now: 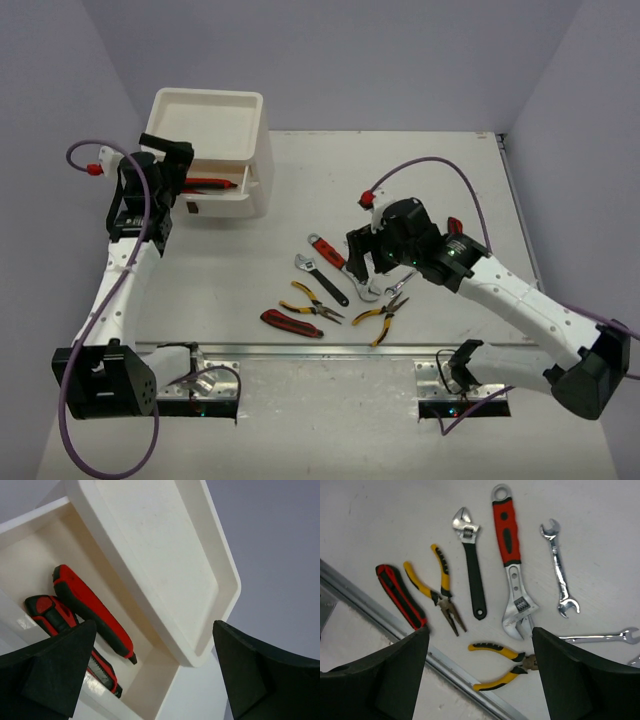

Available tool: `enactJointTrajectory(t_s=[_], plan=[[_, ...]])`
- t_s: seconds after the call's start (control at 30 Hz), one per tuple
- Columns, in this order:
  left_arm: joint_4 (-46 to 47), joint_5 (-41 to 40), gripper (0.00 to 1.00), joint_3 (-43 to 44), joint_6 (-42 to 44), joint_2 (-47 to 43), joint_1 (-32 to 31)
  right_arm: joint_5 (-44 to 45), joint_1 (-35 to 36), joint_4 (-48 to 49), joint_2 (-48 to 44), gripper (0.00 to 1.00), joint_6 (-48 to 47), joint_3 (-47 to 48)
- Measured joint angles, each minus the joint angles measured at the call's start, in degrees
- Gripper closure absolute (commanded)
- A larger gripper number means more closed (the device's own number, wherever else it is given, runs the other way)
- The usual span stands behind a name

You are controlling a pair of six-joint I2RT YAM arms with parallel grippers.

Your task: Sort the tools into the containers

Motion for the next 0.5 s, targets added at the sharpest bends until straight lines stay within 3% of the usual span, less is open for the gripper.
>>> enactJointTrajectory(t_s=[0.23,0.5], plan=[[-2.49,3.8,0.0,3.52,10.96,-7.54,0.0,-0.62,17.33,0.97,15.64,0.22,-1.22,5.88],[-5.39,8.77,0.0,0.94,19.11,-23.86,0.0,0.65,26.63,3.22,34.3,0.28,-2.93,12.56]])
